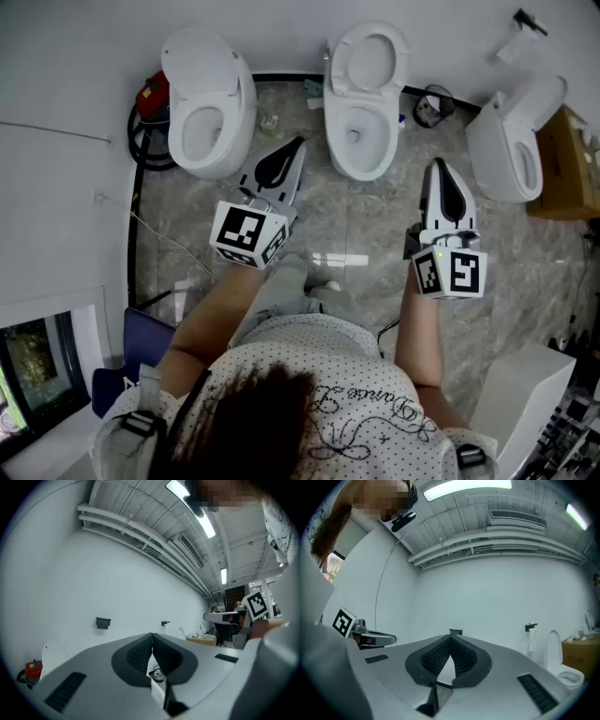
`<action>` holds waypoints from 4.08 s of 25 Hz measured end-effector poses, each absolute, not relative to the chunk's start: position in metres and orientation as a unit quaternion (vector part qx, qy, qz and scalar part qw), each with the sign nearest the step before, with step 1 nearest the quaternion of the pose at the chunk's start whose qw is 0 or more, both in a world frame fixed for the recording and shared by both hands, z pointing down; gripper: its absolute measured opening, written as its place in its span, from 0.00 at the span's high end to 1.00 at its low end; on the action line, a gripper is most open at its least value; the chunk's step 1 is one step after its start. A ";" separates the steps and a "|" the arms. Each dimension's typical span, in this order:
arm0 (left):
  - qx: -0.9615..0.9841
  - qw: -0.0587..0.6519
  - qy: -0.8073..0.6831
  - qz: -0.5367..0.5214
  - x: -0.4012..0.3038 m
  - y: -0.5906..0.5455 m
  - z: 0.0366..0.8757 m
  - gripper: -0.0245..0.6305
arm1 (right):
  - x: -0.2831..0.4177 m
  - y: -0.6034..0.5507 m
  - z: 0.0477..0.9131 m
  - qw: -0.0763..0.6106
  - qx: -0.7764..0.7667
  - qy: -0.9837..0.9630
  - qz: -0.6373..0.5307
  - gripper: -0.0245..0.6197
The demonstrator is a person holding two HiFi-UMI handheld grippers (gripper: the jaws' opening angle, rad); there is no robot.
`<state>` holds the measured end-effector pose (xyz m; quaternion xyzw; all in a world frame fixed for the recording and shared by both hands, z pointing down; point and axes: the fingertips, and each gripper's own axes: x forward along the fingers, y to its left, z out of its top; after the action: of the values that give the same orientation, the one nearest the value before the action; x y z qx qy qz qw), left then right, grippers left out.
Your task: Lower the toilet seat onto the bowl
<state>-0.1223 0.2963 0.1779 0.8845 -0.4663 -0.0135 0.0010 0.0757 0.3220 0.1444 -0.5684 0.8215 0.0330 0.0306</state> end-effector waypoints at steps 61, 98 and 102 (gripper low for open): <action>0.854 0.021 -0.519 -0.003 -0.070 -0.030 0.197 0.45 | 0.129 -0.017 0.175 0.049 -0.492 0.869 -0.021 0.34; 0.867 0.072 -0.494 0.013 -0.095 -0.300 0.248 0.45 | 0.111 -0.303 0.244 -0.019 -0.531 0.844 -0.077 0.37; 0.861 0.082 -0.502 0.015 -0.094 -0.311 0.260 0.45 | 0.112 -0.328 0.269 -0.042 -0.523 0.846 -0.092 0.41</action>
<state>-0.0942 -0.3114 0.2601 0.8606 -0.5025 0.0146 0.0818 0.1121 -0.3279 0.2691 -0.5229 0.8463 -0.0923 -0.0419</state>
